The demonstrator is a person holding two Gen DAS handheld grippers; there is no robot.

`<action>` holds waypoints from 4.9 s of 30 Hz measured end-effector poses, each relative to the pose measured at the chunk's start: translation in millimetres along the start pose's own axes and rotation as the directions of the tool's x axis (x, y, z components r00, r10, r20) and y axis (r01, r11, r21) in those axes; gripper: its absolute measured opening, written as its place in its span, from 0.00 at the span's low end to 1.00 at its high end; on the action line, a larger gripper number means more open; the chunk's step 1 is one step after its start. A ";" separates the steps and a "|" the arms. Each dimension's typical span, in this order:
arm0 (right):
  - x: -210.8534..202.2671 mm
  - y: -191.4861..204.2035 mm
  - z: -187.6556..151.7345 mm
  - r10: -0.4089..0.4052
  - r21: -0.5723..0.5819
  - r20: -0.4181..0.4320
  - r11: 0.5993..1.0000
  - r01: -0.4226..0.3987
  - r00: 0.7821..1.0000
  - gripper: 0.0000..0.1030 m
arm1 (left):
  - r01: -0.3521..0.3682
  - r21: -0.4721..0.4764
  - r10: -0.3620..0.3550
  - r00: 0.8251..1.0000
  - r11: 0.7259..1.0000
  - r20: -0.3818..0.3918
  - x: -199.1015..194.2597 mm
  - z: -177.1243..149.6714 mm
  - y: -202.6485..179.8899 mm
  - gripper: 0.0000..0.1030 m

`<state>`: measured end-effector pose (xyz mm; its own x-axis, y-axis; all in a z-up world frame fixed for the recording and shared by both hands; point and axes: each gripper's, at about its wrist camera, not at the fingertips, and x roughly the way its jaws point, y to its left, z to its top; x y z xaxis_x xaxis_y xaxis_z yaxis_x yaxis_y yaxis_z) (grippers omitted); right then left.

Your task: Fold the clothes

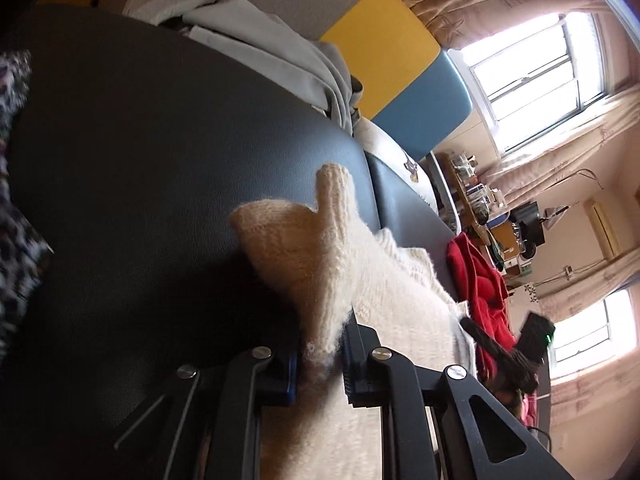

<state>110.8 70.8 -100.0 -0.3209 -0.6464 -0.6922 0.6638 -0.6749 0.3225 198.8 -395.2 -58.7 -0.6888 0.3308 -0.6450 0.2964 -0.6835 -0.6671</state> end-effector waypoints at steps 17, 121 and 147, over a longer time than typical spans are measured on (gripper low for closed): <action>-7.2 -7.5 -52.7 -0.022 -0.193 -0.210 0.981 -0.020 0.977 0.34 | 0.117 -0.044 -0.116 0.993 0.992 0.027 -46.7 11.3 -61.1 0.16; -119.3 -23.2 0.7 -0.091 0.137 0.082 0.987 0.079 0.992 0.12 | 0.164 0.576 -0.106 0.985 0.801 -0.133 110.7 -171.2 -194.5 0.79; -147.9 7.6 -72.2 0.007 -0.053 0.027 0.999 -0.005 1.000 0.28 | 0.185 0.607 -0.052 0.972 0.773 -0.230 133.7 -183.9 -214.2 0.80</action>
<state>212.0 186.9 -41.7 -0.3344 -0.6601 -0.6726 0.7003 -0.6517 0.2914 164.9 -84.9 -70.6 -0.5328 0.5066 -0.6778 -0.2999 -0.8620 -0.4085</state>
